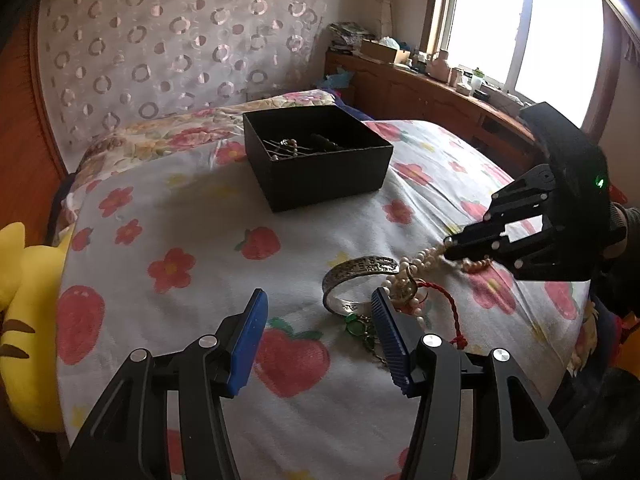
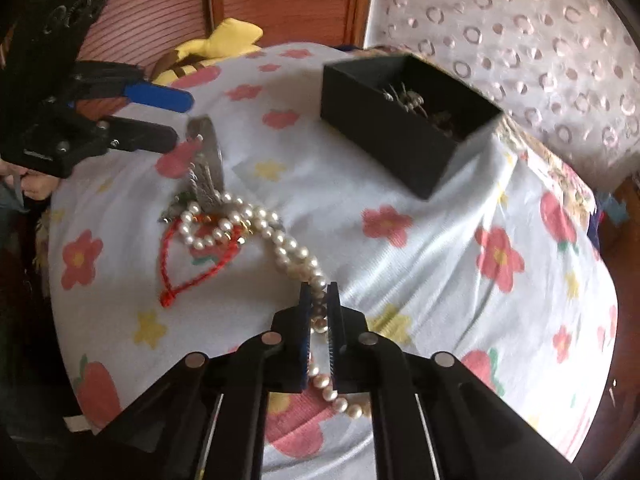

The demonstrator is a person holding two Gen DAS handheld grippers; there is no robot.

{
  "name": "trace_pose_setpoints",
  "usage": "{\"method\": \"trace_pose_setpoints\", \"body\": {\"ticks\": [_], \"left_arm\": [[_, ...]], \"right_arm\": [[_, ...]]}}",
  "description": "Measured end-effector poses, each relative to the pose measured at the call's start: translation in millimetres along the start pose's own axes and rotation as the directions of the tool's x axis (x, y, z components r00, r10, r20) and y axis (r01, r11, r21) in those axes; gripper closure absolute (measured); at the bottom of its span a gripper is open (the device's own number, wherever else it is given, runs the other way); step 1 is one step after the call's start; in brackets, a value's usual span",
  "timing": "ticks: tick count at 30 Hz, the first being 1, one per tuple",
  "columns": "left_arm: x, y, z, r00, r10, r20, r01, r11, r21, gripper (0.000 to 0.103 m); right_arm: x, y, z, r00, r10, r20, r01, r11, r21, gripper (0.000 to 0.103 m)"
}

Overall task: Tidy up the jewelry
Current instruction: 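Lift the pearl necklace over the box with the right tool while the left tool reaches the silver bangle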

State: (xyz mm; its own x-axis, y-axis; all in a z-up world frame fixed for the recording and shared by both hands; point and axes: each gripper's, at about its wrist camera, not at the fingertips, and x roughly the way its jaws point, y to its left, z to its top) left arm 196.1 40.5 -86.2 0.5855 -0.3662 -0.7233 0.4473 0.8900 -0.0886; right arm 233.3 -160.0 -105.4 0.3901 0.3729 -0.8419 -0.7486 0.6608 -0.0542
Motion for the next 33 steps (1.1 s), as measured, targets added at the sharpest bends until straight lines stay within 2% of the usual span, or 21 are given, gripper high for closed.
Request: {"method": "trace_pose_setpoints", "body": {"ticks": [6, 15, 18, 24, 30, 33], "left_arm": [[2.8, 0.7, 2.1, 1.000, -0.001, -0.001, 0.001, 1.000, 0.000, 0.051], [10.8, -4.4, 8.4, 1.000, -0.015, -0.010, 0.015, 0.999, 0.030, 0.051], [16.2, -6.2, 10.1, 1.000, -0.016, -0.021, 0.016, 0.999, 0.040, 0.051], [34.4, -14.6, 18.8, 0.997, -0.066, -0.042, 0.067, 0.997, 0.039, 0.067], [53.3, -24.8, 35.3, 0.997, -0.061, -0.055, 0.065, 0.996, 0.062, 0.067], [60.9, -23.2, 44.6, 0.997, -0.049, -0.057, 0.053, 0.997, 0.064, 0.067]], "right_arm": [[-42.4, 1.2, 37.2, 0.986, -0.034, 0.162, 0.035, 0.999, -0.006, 0.095], [-91.4, 3.1, 75.7, 0.958, -0.056, 0.281, 0.069, 0.997, -0.038, 0.095], [-97.8, 2.9, 78.2, 0.954, -0.068, 0.292, 0.083, 0.996, -0.039, 0.095], [-99.2, 1.6, 77.0, 0.956, -0.055, 0.287, 0.067, 0.997, -0.032, 0.095], [-87.9, -1.2, 75.3, 0.967, -0.048, 0.250, 0.060, 0.997, -0.039, 0.095], [-83.4, -2.6, 79.4, 0.964, -0.078, 0.253, 0.092, 0.995, -0.044, 0.095]]}}
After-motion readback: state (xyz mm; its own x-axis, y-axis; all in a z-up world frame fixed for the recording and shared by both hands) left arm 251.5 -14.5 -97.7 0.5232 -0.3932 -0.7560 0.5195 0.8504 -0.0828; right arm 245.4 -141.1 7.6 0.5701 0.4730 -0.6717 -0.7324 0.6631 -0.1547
